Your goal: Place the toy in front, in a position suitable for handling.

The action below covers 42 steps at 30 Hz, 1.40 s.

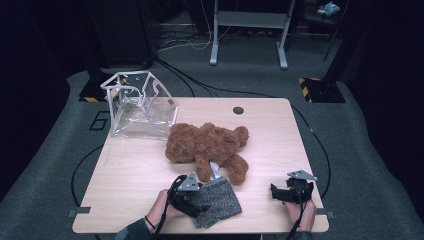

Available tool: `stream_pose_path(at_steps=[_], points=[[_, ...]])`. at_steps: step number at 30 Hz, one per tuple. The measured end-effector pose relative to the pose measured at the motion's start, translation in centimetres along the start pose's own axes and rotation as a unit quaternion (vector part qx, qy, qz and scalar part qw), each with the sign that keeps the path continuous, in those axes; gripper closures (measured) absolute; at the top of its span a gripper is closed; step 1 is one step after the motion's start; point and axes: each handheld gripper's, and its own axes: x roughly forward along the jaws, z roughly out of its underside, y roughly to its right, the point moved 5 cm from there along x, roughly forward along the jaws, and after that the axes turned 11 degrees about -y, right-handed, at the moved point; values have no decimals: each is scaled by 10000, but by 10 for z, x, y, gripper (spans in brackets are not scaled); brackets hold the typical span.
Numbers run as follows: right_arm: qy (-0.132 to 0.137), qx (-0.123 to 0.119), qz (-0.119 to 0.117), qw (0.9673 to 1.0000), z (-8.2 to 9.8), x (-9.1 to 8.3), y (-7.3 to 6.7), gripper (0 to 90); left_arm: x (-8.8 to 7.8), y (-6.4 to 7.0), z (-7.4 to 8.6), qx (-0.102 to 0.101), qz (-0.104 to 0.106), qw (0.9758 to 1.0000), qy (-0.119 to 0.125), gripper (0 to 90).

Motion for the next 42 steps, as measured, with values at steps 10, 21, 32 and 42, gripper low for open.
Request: stream_pose_path(at_steps=[10,21,32,42], points=[[4,-59,-248,9997,1,-9,-10,22,-33,-19,24,-461,-356,9982,134,72],[202,-557,-776,9952,-13,-33,-59,21,-47,-66,68,-1283,-1025,9864,18,0],[263,-1318,-1307,9823,-24,-47,-129,15,-39,-91,85,-1601,-1493,9757,-135,0],[190,-1922,-1723,9659,-25,-42,-180,25,-33,-98,90,-1684,-1627,9719,-226,0]])
